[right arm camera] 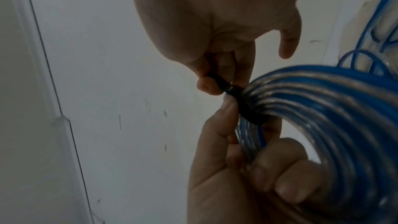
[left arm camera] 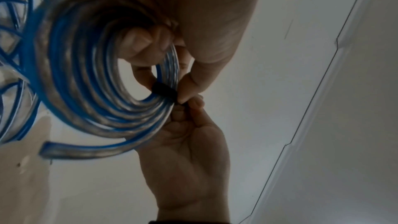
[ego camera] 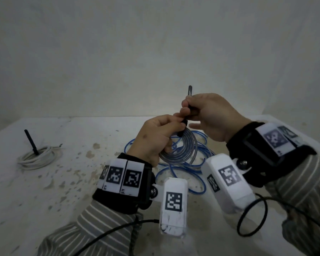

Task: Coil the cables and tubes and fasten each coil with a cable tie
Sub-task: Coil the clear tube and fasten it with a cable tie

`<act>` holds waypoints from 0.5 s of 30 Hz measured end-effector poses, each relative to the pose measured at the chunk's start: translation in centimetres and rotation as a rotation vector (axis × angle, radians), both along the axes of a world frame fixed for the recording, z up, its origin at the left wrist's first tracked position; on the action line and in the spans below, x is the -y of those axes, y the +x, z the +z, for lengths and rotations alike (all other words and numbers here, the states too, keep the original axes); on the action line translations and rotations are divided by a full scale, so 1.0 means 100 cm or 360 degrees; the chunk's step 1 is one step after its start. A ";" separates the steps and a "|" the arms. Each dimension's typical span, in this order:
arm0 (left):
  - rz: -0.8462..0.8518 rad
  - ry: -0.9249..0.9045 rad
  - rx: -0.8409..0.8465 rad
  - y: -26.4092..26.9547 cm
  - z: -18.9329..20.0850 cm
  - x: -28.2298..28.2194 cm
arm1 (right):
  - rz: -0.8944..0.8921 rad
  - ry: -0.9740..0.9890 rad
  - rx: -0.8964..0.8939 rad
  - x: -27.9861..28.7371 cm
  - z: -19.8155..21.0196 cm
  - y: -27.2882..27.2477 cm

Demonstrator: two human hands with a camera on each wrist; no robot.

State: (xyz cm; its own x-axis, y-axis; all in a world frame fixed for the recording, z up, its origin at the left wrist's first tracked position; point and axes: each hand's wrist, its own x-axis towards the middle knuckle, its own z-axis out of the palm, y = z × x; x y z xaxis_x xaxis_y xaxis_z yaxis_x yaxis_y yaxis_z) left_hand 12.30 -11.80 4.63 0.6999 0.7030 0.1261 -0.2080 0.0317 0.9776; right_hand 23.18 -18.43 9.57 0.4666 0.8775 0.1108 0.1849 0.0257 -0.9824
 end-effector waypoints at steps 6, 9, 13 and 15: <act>0.0018 0.0079 -0.0031 0.000 0.006 -0.001 | -0.0136 -0.0218 0.0201 -0.008 0.022 -0.001; 0.0046 0.0069 -0.0037 -0.003 0.001 -0.005 | -0.0128 -0.0194 0.0114 -0.011 0.019 -0.005; 0.0139 0.0007 -0.0099 -0.013 -0.011 -0.007 | 0.0058 -0.0247 0.0054 -0.011 -0.002 -0.010; 0.0204 -0.0006 -0.0131 -0.017 -0.015 -0.008 | 0.0152 -0.0166 -0.0068 -0.009 -0.008 -0.013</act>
